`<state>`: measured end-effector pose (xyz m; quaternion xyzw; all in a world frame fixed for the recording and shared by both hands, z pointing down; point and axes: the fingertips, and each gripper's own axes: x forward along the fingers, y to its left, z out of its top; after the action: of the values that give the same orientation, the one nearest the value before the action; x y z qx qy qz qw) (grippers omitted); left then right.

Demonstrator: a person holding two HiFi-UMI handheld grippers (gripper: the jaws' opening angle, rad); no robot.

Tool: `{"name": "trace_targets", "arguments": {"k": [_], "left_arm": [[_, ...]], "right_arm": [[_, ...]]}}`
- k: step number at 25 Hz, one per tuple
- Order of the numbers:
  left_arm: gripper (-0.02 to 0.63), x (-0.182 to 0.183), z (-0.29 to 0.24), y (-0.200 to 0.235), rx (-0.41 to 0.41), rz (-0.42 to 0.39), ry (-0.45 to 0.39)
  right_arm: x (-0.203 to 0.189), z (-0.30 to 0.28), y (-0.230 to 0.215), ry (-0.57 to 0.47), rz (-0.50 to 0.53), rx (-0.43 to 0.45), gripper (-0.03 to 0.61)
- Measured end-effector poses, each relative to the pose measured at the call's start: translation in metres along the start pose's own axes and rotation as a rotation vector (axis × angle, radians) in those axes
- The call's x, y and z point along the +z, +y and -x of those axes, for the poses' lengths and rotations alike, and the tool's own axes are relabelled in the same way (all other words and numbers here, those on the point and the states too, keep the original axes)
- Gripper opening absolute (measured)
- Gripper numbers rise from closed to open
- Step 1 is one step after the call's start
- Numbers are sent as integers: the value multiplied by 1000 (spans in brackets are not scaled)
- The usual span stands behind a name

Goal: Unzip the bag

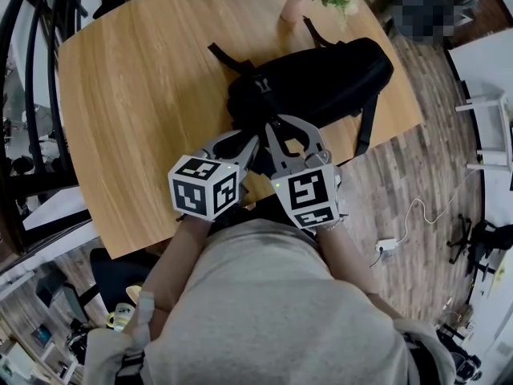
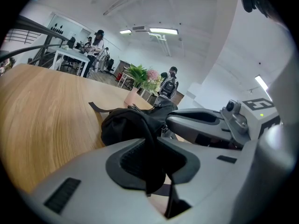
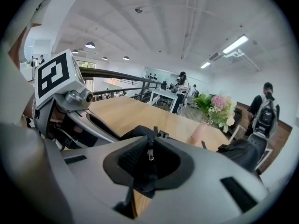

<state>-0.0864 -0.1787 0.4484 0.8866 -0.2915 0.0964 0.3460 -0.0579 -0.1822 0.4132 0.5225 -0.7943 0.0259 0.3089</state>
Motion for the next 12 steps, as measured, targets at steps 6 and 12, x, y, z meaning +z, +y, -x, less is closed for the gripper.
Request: {"name": "trace_targets", "arguments": {"k": [6,12], "left_arm": [[83,0,0,0,1,-9,6],[83,-1,0,0,4,-10,7]], "right_arm": [[-7,8,-2,12,-39,-24,11],[-12,11,-8,-4,-138,-16,9]]}}
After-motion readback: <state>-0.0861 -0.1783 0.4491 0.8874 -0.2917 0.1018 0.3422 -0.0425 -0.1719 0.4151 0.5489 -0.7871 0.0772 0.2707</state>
